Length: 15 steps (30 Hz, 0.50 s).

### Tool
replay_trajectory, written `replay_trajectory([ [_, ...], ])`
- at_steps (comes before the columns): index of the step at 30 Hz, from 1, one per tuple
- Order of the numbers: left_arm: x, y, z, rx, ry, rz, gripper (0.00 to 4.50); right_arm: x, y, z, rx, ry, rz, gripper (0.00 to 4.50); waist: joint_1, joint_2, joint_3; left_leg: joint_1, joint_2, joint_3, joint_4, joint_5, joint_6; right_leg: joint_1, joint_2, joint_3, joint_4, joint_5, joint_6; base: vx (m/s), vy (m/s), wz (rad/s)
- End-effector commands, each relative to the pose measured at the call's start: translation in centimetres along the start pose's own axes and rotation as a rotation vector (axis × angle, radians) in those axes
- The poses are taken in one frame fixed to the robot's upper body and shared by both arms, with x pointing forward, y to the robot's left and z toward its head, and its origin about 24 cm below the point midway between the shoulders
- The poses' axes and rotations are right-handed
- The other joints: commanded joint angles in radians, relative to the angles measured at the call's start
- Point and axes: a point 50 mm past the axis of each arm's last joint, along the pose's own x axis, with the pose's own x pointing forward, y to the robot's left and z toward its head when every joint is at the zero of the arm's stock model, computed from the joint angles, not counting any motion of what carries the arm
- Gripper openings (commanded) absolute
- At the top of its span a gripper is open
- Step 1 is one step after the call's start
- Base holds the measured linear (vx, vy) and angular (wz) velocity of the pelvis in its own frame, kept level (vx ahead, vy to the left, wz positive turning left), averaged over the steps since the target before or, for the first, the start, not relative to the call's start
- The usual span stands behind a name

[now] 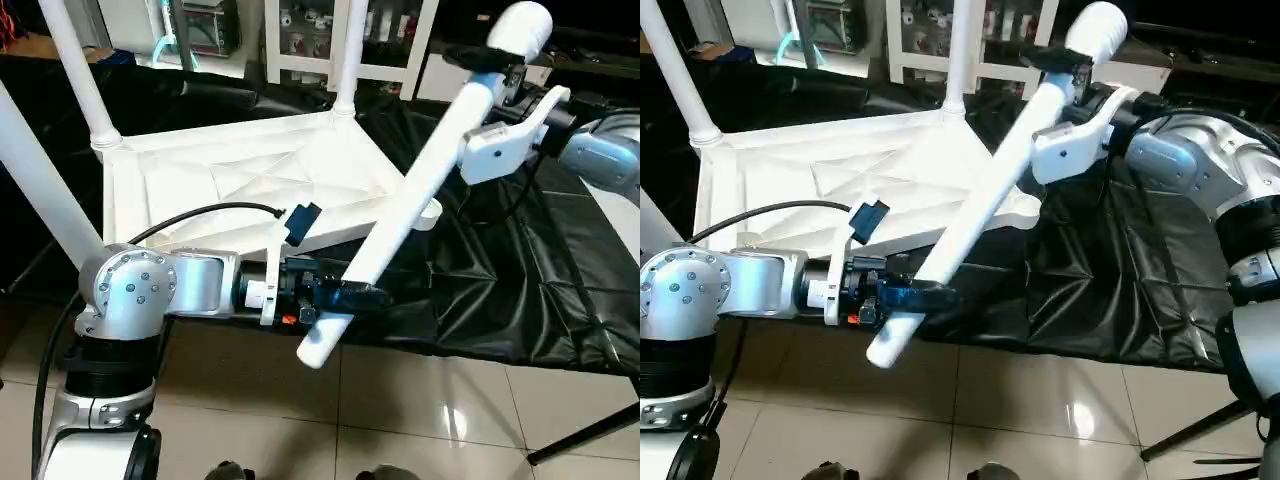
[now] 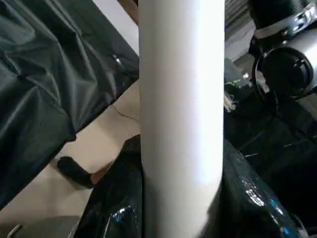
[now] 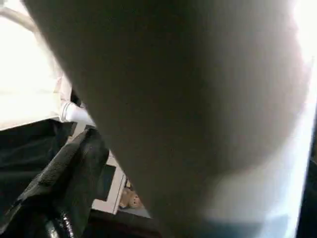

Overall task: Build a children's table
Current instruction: Insert table leg to table base

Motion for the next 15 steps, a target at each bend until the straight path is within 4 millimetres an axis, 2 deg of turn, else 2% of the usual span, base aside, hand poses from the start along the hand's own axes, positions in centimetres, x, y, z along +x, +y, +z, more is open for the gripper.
replay_trajectory([
  [1, 0.2, -0.8, 0.1, 0.047, 0.022, -0.033, 1.47, -0.2, 0.1, -0.3, -0.016, 0.001, 0.031, 3.96, -0.009, -0.006, -0.079, 0.021, -0.013, 0.012, -0.059, -0.36, -0.001, 0.045, 0.004, 0.006, -0.08, -0.344, -0.163, 0.0, 0.0, 0.0],
  [4, 0.2, -0.8, 0.0, 0.04, 0.031, -0.033, 1.47, -0.4, 0.6, -0.2, -0.028, -0.022, 0.066, 3.73, -0.012, -0.001, -0.08, 0.022, -0.013, 0.011, -0.059, -0.366, -0.005, 0.044, 0.004, 0.006, -0.079, -0.337, -0.168, 0.0, 0.0, 0.0],
  [5, 0.2, -0.8, 0.0, 0.039, 0.036, -0.032, 1.47, -0.5, 0.8, -0.2, -0.035, -0.027, 0.079, 3.73, -0.015, -0.004, -0.08, 0.022, -0.013, 0.011, -0.058, -0.37, -0.004, 0.044, 0.005, 0.006, -0.079, -0.338, -0.169, 0.0, 0.0, 0.0],
  [7, 0.1, -0.6, 0.1, 0.04, 0.043, -0.024, 1.47, -0.6, 1.3, -0.1, -0.042, -0.039, 0.104, 3.43, -0.018, -0.002, -0.08, 0.02, -0.013, 0.01, -0.059, -0.374, -0.005, 0.046, 0.004, 0.005, -0.079, -0.338, -0.169, 0.0, 0.0, 0.0],
  [10, 0.0, -0.5, 0.3, 0.041, 0.038, -0.015, 1.47, -0.7, 1.9, 0.0, -0.037, -0.045, 0.125, 3.26, -0.024, -0.003, -0.081, 0.016, -0.014, 0.009, -0.059, -0.366, -0.002, 0.049, 0.004, 0.005, -0.077, -0.323, -0.173, 0.0, 0.0, 0.0],
  [15, -0.2, -0.3, 0.5, 0.058, 0.04, 0.008, 1.47, -1.0, 3.0, 0.1, -0.016, -0.055, 0.158, 2.84, -0.026, -0.002, -0.083, 0.017, -0.013, 0.01, -0.057, -0.348, 0.007, 0.05, 0.003, 0.006, -0.074, -0.292, -0.19, 0.0, 0.0, 0.0],
])
